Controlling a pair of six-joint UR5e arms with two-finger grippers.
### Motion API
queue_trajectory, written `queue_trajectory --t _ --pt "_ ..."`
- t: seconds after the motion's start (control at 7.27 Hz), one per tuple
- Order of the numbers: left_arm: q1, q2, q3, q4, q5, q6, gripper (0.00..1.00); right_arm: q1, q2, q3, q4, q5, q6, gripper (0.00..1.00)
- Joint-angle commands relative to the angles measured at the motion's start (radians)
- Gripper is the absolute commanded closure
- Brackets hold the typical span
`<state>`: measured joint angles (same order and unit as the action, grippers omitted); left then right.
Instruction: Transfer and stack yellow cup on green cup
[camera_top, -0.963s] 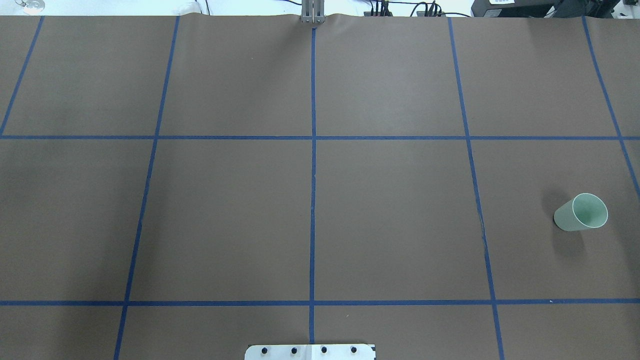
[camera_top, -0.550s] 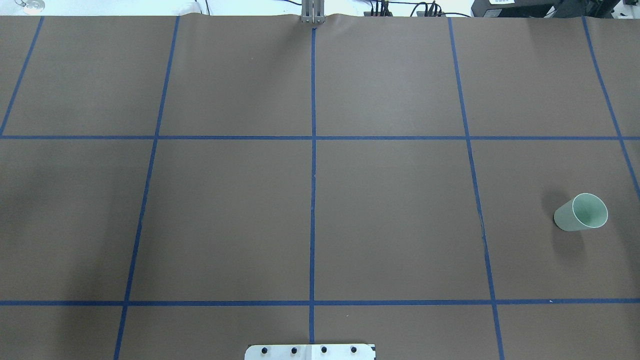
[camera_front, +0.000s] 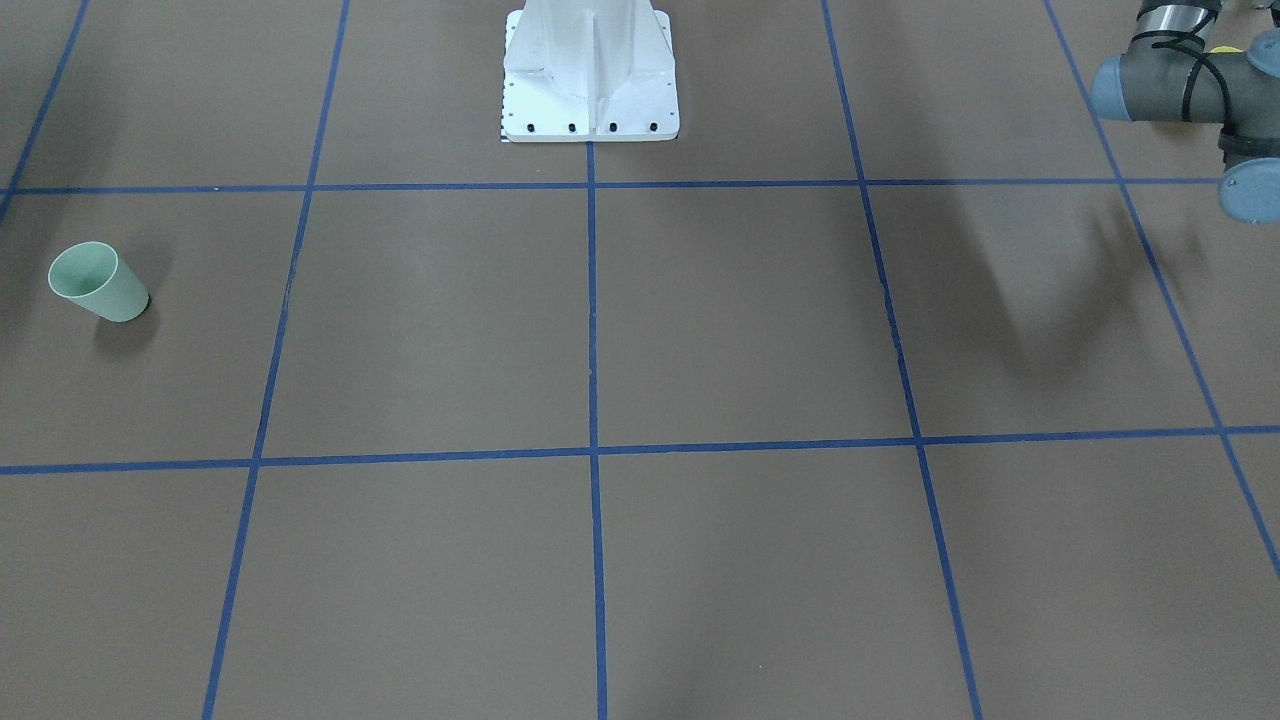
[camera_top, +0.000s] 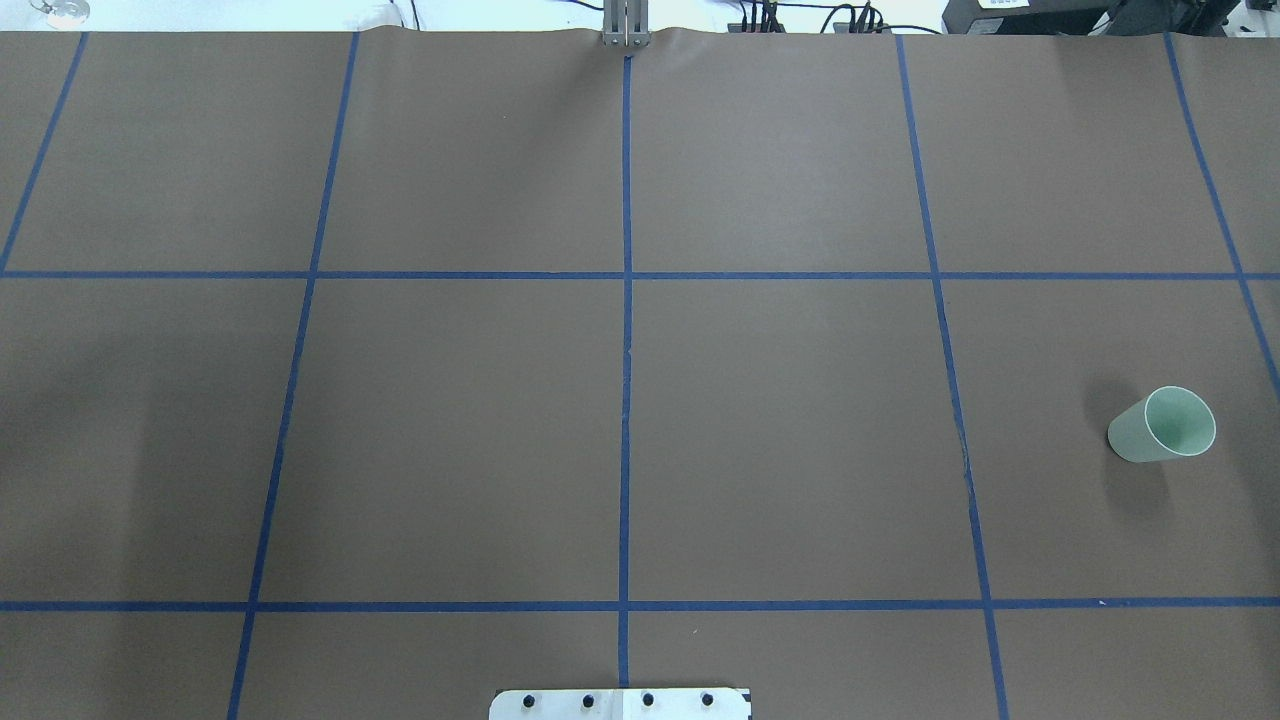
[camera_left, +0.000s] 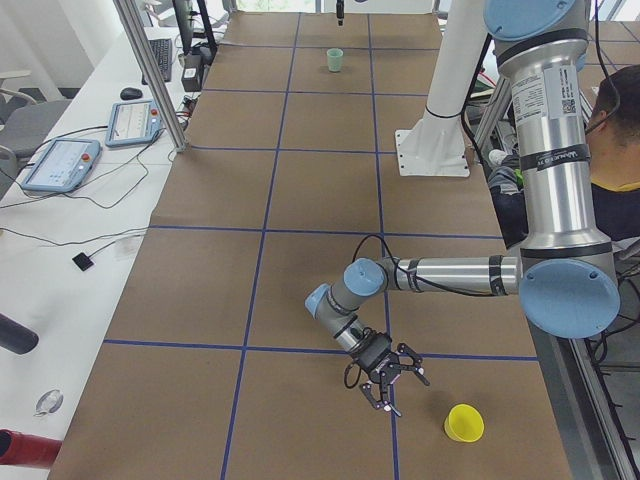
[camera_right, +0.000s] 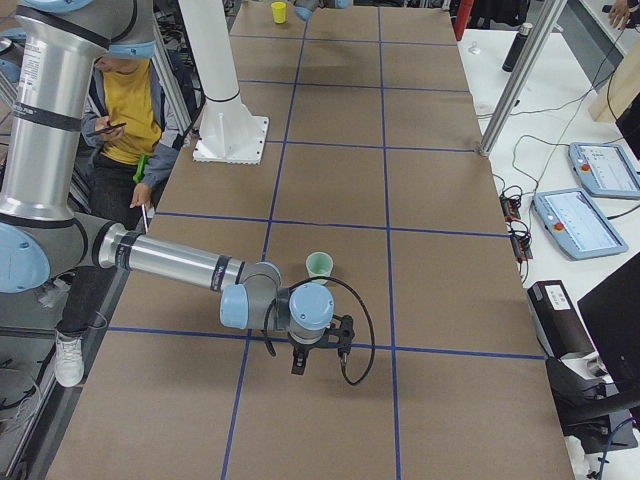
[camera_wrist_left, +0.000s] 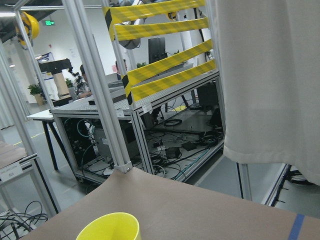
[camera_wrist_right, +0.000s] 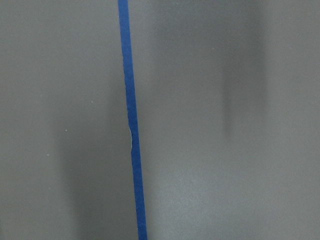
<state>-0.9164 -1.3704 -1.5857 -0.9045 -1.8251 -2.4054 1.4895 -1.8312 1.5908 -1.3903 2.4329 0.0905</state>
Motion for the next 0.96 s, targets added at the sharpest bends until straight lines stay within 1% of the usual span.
queue_trajectory --t 0.0,0.14,0.41,0.55,0.83 --pt "0.074 -0.002 0.027 0.003 -0.091 -0.104 0.00 0.000 0.006 -0.002 0.001 0.000 0.002 0.00" --pt "0.082 -0.004 0.074 -0.002 -0.092 -0.129 0.00 0.000 0.006 -0.002 0.001 0.001 0.000 0.00" --pt "0.083 -0.009 0.151 -0.066 -0.092 -0.142 0.00 0.000 0.006 -0.002 0.001 0.001 0.000 0.00" --pt "0.085 -0.010 0.177 -0.095 -0.092 -0.150 0.00 0.000 0.006 -0.002 0.001 0.001 0.000 0.00" --pt "0.102 -0.013 0.203 -0.109 -0.118 -0.153 0.00 0.000 0.007 -0.002 0.001 0.001 0.000 0.00"
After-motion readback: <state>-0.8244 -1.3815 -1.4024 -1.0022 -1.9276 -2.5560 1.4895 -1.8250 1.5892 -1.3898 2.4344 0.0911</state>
